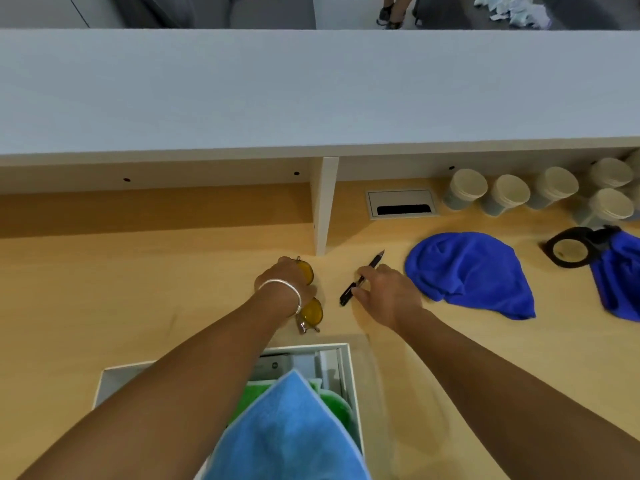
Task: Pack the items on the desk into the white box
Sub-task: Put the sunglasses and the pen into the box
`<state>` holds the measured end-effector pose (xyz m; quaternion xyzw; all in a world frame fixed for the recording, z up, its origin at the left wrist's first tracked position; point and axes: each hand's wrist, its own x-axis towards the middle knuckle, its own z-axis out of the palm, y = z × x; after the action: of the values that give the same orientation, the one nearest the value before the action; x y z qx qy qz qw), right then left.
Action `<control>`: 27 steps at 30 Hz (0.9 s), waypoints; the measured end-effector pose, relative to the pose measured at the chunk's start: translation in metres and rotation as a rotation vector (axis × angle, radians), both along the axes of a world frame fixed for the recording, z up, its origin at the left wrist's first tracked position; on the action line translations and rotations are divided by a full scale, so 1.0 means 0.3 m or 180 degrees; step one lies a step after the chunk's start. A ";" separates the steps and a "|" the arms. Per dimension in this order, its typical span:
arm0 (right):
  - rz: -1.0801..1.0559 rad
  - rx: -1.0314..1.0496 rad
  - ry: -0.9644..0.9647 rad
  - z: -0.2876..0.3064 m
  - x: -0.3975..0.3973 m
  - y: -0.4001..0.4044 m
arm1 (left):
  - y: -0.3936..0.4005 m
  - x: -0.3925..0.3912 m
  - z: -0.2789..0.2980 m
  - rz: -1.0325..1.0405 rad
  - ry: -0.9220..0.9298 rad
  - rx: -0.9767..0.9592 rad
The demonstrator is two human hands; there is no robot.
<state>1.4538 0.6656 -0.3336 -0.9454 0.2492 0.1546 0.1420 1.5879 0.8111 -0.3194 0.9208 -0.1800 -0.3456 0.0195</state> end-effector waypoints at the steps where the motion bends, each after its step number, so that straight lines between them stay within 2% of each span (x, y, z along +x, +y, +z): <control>1: -0.0023 0.0133 -0.0053 -0.006 0.003 -0.001 | -0.005 0.001 -0.007 0.0055 -0.0006 -0.0015; 3: -0.0070 0.0285 -0.0118 -0.012 0.006 -0.004 | -0.014 0.001 -0.011 0.0099 -0.0030 -0.0001; 6: -0.0131 0.0164 0.0026 -0.012 0.003 -0.006 | -0.008 -0.005 -0.006 0.0170 -0.0125 0.0027; 11: -0.0317 0.0312 0.0050 -0.007 -0.022 -0.006 | 0.026 0.012 0.054 0.0195 -0.0452 -0.0329; 14: -0.0327 0.0490 -0.0240 0.012 -0.047 -0.009 | 0.068 0.031 0.176 0.0348 -0.0729 -0.0774; 18: -0.0239 0.0374 -0.0678 0.093 -0.072 0.017 | 0.195 0.006 0.364 0.0434 -0.1008 -0.1108; 21: -0.0258 0.0452 -0.1016 0.189 -0.092 0.059 | 0.332 -0.059 0.479 0.0492 -0.0977 -0.1301; 25: -0.0170 0.0500 -0.1464 0.338 -0.152 0.153 | 0.552 -0.190 0.585 0.0502 -0.0936 -0.1878; 27: -0.0102 0.0499 -0.1618 0.410 -0.187 0.220 | 0.659 -0.249 0.601 0.0472 -0.0857 -0.1885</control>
<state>1.3976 0.7317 -0.2108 -0.9360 0.2077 -0.0712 0.2752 1.5132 1.0089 -0.1391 0.9231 -0.2060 -0.1511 0.2875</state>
